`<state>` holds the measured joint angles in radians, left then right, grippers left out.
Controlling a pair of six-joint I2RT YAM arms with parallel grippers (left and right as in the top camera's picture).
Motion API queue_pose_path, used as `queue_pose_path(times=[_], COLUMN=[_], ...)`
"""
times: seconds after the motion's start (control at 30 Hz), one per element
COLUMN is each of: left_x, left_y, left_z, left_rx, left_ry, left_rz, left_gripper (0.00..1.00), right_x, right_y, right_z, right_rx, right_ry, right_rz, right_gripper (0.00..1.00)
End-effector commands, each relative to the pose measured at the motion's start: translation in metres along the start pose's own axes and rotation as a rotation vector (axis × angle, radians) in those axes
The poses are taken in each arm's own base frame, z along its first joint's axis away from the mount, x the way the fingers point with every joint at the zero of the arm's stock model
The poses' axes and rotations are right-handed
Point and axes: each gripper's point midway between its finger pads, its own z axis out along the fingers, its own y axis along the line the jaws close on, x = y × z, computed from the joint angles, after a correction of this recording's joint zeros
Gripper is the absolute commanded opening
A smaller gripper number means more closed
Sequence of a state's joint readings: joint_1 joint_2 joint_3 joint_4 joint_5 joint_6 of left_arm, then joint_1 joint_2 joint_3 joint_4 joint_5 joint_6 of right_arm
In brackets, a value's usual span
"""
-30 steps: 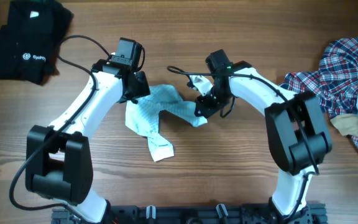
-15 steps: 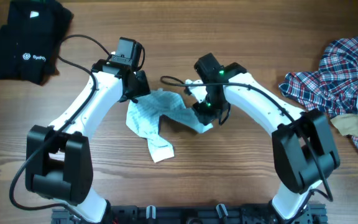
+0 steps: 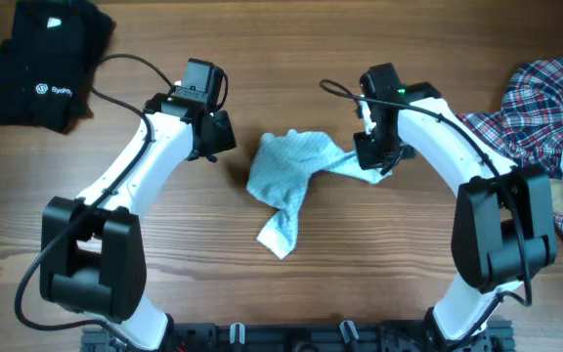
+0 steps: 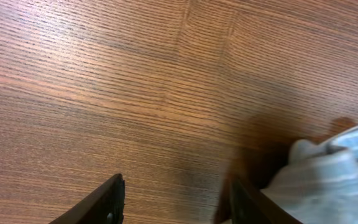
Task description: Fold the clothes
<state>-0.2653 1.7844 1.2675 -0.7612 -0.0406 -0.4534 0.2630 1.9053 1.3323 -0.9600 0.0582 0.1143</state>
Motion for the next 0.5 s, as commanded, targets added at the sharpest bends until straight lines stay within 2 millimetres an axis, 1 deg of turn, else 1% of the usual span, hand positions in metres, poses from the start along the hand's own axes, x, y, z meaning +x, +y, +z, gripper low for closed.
queue_pose_path(times=[0.0,0.13,0.23,0.3,0.4,0.47], left_x=[-0.007,-0.007,-0.007,-0.007,-0.007,-0.007], left_y=[0.003,0.003,0.002,0.002,0.002,0.002], left_z=[-0.001,-0.001,-0.001,-0.001,-0.001,-0.001], left_rx=[-0.012,-0.012,-0.012,-0.012,-0.011,-0.011], left_ry=[-0.02,-0.02,-0.02,-0.02,-0.02,-0.02], left_rz=[-0.003,-0.003,-0.003,-0.003,-0.003,-0.003], left_gripper=[0.54,0.55,0.54,0.55,0.55,0.55], right_x=[-0.017,-0.035,-0.047,-0.049,-0.055,-0.065], right_y=[-0.029,-0.053,-0.082,-0.094,-0.092,-0.083], right_z=[-0.009,-0.009,-0.01,-0.012,-0.021,-0.037], right_rx=[0.102,0.092,0.098,0.087,0.034,-0.014], right_ry=[-0.076,-0.145,-0.2,-0.207,-0.222,-0.257], right_rz=[0.137,0.242,0.31,0.336,0.333,0.323], right_gripper=[0.04,0.04,0.04,0.04,0.04,0.04])
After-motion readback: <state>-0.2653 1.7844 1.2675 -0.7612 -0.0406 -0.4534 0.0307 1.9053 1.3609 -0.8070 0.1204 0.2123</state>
